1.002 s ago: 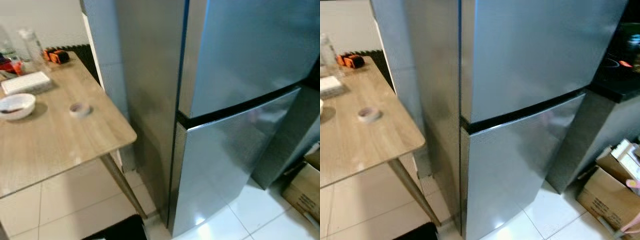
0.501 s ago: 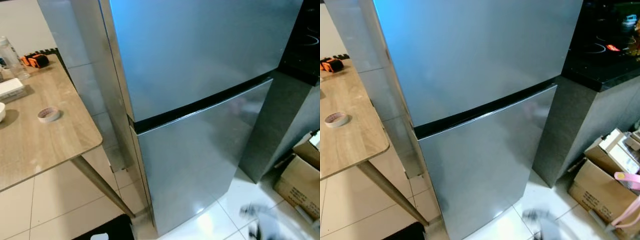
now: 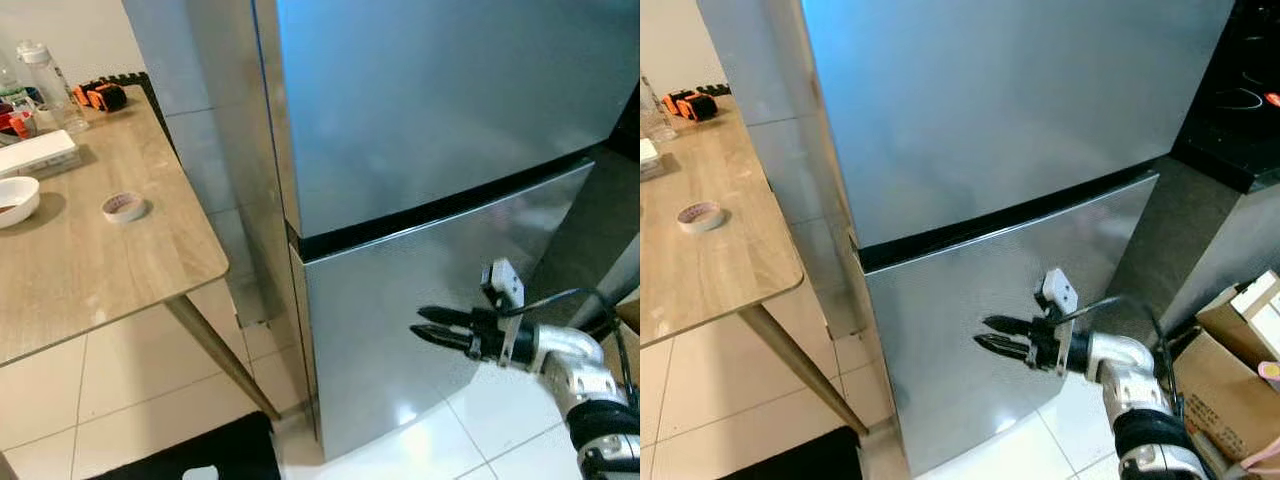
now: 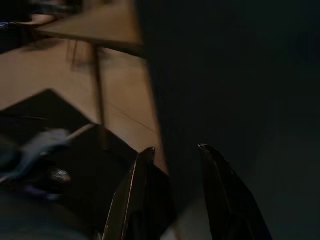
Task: Restocking fridge
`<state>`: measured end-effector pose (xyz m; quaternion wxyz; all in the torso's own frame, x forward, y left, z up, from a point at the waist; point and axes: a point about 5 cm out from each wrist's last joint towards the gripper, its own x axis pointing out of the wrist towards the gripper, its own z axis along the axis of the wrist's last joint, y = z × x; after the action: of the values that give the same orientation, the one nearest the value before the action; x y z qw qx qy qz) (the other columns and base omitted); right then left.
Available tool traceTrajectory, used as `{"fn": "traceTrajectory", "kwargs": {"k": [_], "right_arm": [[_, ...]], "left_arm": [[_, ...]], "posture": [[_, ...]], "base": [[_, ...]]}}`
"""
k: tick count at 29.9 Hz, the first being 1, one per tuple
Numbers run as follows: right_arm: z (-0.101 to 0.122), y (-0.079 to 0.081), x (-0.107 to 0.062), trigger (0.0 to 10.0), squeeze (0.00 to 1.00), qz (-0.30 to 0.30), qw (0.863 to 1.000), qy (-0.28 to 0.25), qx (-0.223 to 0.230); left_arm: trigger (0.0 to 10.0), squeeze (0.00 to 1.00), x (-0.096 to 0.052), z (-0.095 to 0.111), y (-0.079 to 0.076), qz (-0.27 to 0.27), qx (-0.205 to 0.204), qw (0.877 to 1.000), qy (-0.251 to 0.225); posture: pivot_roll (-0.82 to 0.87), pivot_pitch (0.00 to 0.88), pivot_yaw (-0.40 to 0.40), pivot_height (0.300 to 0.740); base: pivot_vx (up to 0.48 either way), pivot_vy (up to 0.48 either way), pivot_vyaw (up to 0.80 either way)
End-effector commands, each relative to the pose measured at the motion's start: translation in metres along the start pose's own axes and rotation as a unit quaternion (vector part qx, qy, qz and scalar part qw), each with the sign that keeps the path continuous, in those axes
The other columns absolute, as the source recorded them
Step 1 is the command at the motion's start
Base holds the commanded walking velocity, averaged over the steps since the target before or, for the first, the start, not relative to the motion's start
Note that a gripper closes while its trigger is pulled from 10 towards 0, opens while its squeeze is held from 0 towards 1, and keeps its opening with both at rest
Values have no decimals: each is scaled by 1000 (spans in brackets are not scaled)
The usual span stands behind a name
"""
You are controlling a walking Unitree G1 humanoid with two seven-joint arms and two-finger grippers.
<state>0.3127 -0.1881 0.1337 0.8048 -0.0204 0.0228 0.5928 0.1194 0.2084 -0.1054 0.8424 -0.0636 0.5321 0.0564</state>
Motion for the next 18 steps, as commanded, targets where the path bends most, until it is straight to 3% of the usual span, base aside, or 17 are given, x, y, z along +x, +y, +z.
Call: {"fn": "traceTrajectory", "kwargs": {"k": [1, 3, 4, 5, 7, 11, 14, 15, 16, 17, 18], "right_arm": [[30, 10, 11, 10000, 502, 81, 995, -44, -25], [37, 12, 13, 10000, 502, 99, 993, -55, -31], [46, 15, 17, 10000, 1000, 120, 990, -59, -49], [46, 15, 17, 10000, 1000, 120, 990, -59, -49], [63, 13, 28, 10000, 1000, 130, 985, -51, -102], [65, 12, 30, 10000, 1000, 128, 984, -48, -113], [70, 3, 46, 10000, 1000, 94, 979, 11, -179], [70, 3, 46, 10000, 1000, 94, 979, 11, -179], [71, -2, 51, 10000, 1000, 67, 975, 26, -211], [70, -11, 58, 10000, 1000, 28, 963, 81, -254], [70, -11, 58, 10000, 1000, 28, 963, 81, -254]], "left_arm": [[10000, 0, -1, -6, 5, 5, 0, 1000, 11], [10000, 0, -1, -5, 5, 5, 1, 1000, 11], [10000, 0, -1, -5, 5, 5, 1, 1000, 10], [10000, 0, -1, -5, 5, 5, 1, 1000, 10], [10000, 0, -1, -3, 5, 4, 1, 1000, 7], [10000, 0, -1, -3, 5, 4, 1, 1000, 7], [10000, 0, -1, -3, 4, 2, 1, 1000, 7], [10000, 0, -1, -3, 4, 2, 1, 1000, 7], [10000, 0, -1, -3, 3, 1, 1, 1000, 7], [10000, 0, 0, -2, 1, -1, -1, 1000, 7], [10000, 0, 0, -2, 1, -1, -1, 1000, 7]], "posture": [[-101, 0, 22, 740], [-101, 0, 22, 740], [-99, 0, 22, 740], [-99, 0, 22, 740], [-98, 0, 20, 740], [-98, 0, 20, 740], [-98, 0, 20, 740], [-98, 0, 20, 740], [-98, 0, 20, 740], [-98, 0, 20, 740], [-98, 0, 20, 740]], "base": [[0, 0, 0], [0, 0, 0], [0, 0, 0], [0, 0, 0], [0, 0, 0], [0, 0, 0], [0, 0, 0], [0, 0, 0], [0, 0, 0], [0, 0, 0], [0, 0, 0]]}}
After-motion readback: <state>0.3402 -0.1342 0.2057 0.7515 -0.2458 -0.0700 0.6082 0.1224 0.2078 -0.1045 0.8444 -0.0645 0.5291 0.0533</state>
